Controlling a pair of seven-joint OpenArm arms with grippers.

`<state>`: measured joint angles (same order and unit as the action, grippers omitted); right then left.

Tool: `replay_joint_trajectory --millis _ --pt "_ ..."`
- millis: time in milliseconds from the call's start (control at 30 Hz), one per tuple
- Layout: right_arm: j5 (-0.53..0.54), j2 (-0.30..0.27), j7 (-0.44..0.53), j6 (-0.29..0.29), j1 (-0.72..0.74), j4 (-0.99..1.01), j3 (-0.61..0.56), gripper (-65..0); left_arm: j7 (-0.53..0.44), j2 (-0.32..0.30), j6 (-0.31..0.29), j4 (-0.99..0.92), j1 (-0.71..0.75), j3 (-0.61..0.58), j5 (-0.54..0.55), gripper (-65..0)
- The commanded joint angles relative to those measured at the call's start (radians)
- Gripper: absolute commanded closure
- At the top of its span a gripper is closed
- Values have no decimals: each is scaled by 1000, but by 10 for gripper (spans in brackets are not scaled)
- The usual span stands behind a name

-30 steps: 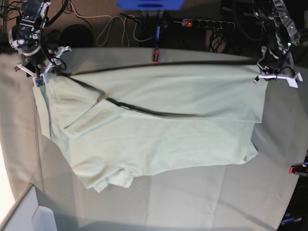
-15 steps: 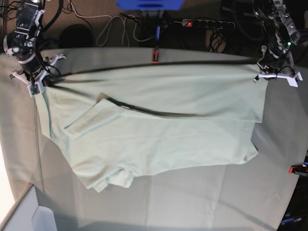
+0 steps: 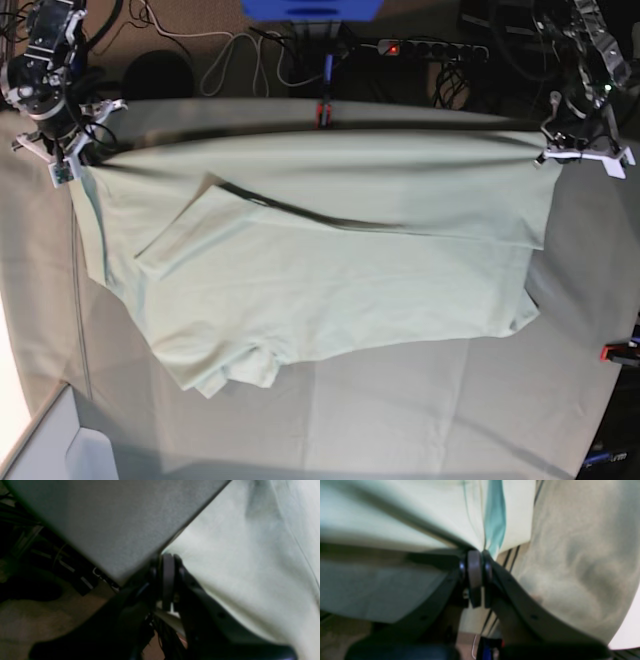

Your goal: Layout the t-shirt on the table in an organized manner, then fold the t-shirt properly

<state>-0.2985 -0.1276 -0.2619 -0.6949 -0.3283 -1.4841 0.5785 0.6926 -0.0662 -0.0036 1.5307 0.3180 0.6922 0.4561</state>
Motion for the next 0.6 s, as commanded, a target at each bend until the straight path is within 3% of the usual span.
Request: replay_joint_trajectory --millis 0,433,567 --pt "6 -22 14 -3 -9 -20 8 0 -24 -14 6 20 0 10 -6 0" --pt "5 -25 6 -3 -41 -14 -16 0 -23 -14 6 21 2 10 -7 0" --pt "5 -28 13 -3 -55 -19 -19 -112 -23 -14 6 21 2 10 -7 0"
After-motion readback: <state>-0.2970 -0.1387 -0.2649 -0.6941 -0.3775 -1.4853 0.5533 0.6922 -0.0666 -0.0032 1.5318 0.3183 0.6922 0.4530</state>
